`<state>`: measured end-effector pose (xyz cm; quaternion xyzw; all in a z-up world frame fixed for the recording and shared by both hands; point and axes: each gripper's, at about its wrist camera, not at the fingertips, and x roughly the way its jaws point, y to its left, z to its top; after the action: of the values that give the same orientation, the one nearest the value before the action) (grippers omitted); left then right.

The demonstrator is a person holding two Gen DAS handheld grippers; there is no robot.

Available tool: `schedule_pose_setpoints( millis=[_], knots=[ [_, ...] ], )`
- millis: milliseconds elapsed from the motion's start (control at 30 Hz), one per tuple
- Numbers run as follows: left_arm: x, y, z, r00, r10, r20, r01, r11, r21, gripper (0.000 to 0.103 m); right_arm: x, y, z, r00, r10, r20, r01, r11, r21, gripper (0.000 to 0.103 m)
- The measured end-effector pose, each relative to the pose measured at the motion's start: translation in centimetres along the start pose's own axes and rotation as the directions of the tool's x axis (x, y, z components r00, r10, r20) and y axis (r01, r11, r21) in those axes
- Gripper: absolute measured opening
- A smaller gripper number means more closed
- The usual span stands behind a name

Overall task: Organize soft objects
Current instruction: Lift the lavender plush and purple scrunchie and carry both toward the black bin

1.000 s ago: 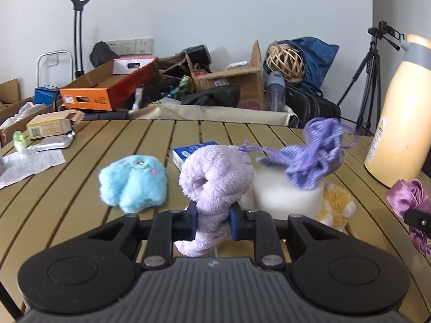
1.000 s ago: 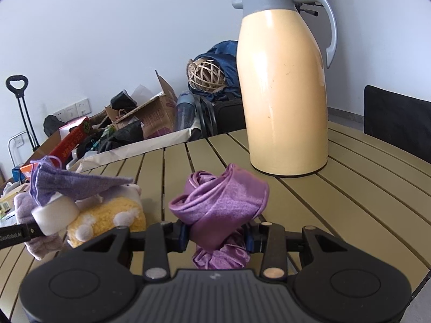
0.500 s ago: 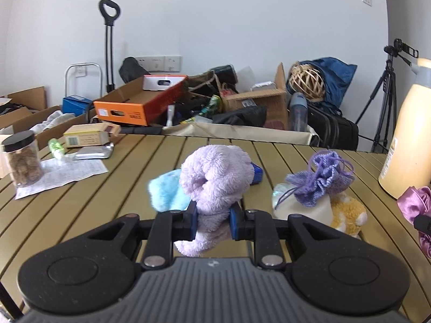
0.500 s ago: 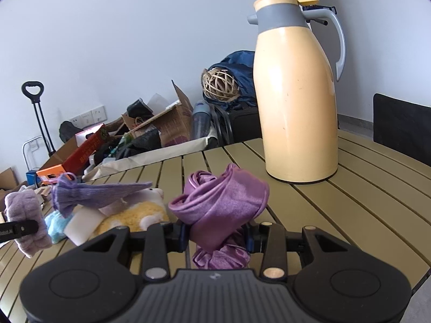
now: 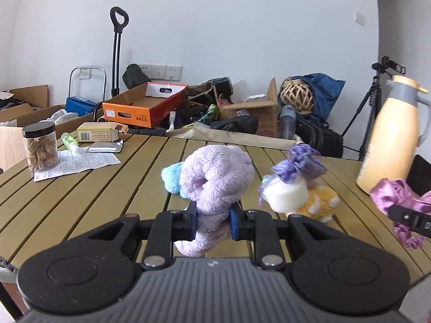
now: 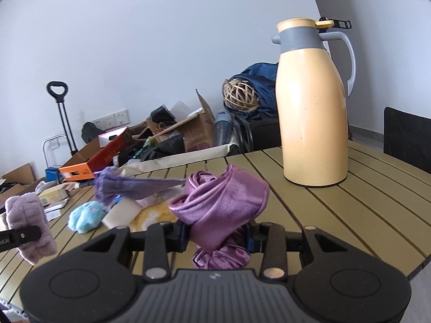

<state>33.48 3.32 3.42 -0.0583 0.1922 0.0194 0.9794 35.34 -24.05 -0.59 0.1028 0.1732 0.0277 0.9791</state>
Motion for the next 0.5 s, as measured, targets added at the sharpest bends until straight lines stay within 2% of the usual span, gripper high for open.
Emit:
schedule_pose_setpoints(
  millis=[167,500],
  knots=[
    [-2.8,-0.5,-1.9,0.999,-0.032,0.017,0.032,0.999,0.027,0.022,-2.4,0.4,-1.6,0.999,0.039,-0.005,-0.039,0.999,-0.015,0.037],
    [-6.7,-1.4,-6.0,0.995,-0.100,-0.023,0.101,0.993,0.055,0.022,-7.2,2.2,-5.2,0.992,0.125,-0.007,-0.125,0.988,-0.087,0.037]
  ],
)
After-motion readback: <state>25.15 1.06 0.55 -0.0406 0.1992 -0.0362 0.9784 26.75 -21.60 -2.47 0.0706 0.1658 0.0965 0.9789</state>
